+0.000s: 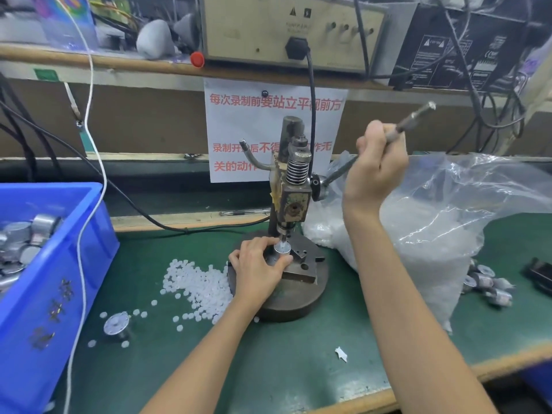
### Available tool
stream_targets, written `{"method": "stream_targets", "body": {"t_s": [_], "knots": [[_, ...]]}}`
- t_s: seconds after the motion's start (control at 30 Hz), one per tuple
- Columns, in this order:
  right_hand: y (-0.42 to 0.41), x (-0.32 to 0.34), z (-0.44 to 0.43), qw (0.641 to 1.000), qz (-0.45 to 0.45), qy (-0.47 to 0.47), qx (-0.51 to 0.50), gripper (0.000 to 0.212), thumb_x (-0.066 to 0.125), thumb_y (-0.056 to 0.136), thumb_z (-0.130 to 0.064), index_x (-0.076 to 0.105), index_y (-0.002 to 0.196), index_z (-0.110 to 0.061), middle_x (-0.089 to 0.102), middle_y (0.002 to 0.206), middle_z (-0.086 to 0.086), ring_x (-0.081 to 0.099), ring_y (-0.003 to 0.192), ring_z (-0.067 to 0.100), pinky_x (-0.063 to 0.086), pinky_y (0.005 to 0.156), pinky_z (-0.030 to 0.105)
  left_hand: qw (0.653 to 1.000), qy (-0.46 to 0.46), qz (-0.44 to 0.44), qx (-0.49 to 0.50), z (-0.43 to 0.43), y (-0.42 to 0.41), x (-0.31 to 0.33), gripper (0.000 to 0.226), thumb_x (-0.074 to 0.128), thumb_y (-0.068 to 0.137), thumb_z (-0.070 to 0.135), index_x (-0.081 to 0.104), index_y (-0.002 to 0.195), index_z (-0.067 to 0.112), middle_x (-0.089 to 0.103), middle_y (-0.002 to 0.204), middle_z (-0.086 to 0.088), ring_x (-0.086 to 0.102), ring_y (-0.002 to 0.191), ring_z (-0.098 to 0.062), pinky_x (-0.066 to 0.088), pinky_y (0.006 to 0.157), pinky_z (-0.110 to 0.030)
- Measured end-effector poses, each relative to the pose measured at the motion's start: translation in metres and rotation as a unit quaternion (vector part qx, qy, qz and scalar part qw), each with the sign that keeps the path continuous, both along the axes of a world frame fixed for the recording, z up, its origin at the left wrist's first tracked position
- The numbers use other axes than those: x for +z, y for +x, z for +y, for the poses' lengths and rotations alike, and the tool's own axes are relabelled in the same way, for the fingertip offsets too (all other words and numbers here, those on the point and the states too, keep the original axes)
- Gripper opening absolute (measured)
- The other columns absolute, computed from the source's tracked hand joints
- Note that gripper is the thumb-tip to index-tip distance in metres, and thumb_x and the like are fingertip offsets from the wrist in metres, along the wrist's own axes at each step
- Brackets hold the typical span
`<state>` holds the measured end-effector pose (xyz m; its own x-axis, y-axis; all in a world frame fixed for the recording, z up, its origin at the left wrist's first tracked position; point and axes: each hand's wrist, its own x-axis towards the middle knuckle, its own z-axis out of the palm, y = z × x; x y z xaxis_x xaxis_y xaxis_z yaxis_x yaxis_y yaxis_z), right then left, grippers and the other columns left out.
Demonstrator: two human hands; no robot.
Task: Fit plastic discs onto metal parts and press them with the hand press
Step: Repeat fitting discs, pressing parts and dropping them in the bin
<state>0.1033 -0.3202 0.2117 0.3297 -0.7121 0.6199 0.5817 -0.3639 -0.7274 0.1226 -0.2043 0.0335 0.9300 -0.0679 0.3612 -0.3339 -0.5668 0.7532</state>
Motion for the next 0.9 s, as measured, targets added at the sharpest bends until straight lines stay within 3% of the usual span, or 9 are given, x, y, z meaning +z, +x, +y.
{"method": "stream_targets", "body": {"t_s": [0.13,0.23,0.3,0.37,0.4,0.5,0.6,0.77,0.9], "knots": [[0.025,0.026,-0.006,0.994,0.097,-0.047,-0.031,0.034,0.047,0.097,-0.028,0.038,0.064,-0.028,0.047,0.058,-0.011,0.047,0.053,-0.005,0.035,0.059,0.009,1.0,0.002,-0.003,-0.001,0.001,-0.002,-0.001,0.03,0.072,0.075,0.04,0.062,0.101,0.03,0.054,0.099,0.023,0.045,0.105,-0.006,0.014,0.082,-0.022],[0.034,0.031,-0.01,0.989,0.138,-0.06,-0.013,0.026,0.05,0.097,-0.026,0.045,0.072,-0.026,0.05,0.065,-0.012,0.048,0.058,-0.003,0.041,0.064,0.018,1.0,0.008,-0.007,-0.001,0.001,-0.002,0.0,0.03,0.071,0.076,0.041,0.062,0.102,0.03,0.055,0.1,0.022,0.045,0.106,-0.007,0.015,0.083,-0.023],[0.029,0.025,-0.015,0.986,0.141,-0.028,0.082,0.004,0.052,0.095,-0.017,0.056,0.097,-0.018,0.062,0.088,-0.006,0.059,0.077,0.003,0.051,0.076,0.029,1.0,0.016,-0.01,-0.001,0.0,-0.003,0.001,0.03,0.07,0.077,0.04,0.061,0.104,0.03,0.056,0.102,0.021,0.045,0.106,-0.008,0.016,0.084,-0.024],[0.015,-0.004,-0.011,0.984,0.146,-0.019,0.101,0.029,0.052,0.093,-0.012,0.051,0.122,-0.015,0.06,0.115,0.001,0.062,0.094,0.015,0.053,0.082,0.032,1.0,0.019,-0.016,0.002,0.0,-0.003,0.001,0.029,0.069,0.078,0.04,0.062,0.104,0.03,0.058,0.103,0.018,0.045,0.106,-0.009,0.016,0.084,-0.025],[0.005,-0.029,-0.007,0.983,0.153,-0.01,0.097,0.029,0.052,0.092,-0.01,0.051,0.12,-0.017,0.06,0.114,-0.001,0.061,0.092,0.016,0.051,0.08,0.032,1.0,0.019,-0.017,0.003,0.0,-0.003,0.001,0.029,0.069,0.078,0.04,0.062,0.103,0.03,0.059,0.104,0.017,0.045,0.106,-0.01,0.017,0.084,-0.026],[-0.036,-0.118,0.014,0.955,0.259,0.029,0.142,0.02,0.051,0.089,-0.004,0.059,0.091,-0.022,0.063,0.079,-0.005,0.053,0.064,0.011,0.043,0.066,0.035,1.0,0.016,-0.019,0.012,-0.001,-0.004,0.003,0.029,0.071,0.076,0.038,0.063,0.102,0.028,0.062,0.103,0.013,0.047,0.106,-0.013,0.019,0.085,-0.029],[-0.063,-0.172,0.021,0.919,0.353,0.049,0.167,0.022,0.049,0.088,-0.001,0.061,0.083,-0.018,0.062,0.069,-0.002,0.05,0.056,0.011,0.04,0.062,0.03,1.0,0.019,-0.006,0.008,0.002,-0.007,0.007,0.03,0.074,0.074,0.038,0.063,0.1,0.027,0.063,0.103,0.011,0.047,0.108,-0.014,0.021,0.091,-0.031],[-0.081,-0.17,0.003,0.893,0.366,0.082,0.248,0.012,0.053,0.094,-0.012,0.06,0.093,-0.022,0.062,0.074,-0.004,0.052,0.051,0.007,0.041,0.047,0.022,0.999,-0.019,-0.044,-0.02,-0.002,-0.043,0.011,0.032,0.081,0.066,0.038,0.065,0.092,0.029,0.054,0.116,0.021,0.035,0.114,-0.008,0.021,0.09,-0.029],[-0.107,-0.17,-0.012,0.858,0.368,0.194,0.301,0.023,0.046,0.099,-0.023,0.058,0.083,-0.012,0.056,0.064,0.007,0.051,0.05,0.016,0.04,0.043,0.024,0.989,-0.055,-0.051,-0.129,-0.03,-0.09,0.009,0.033,0.08,0.068,0.015,0.061,0.092,0.026,0.059,0.093,0.017,0.05,0.096,-0.01,0.041,0.085,-0.034]]}}
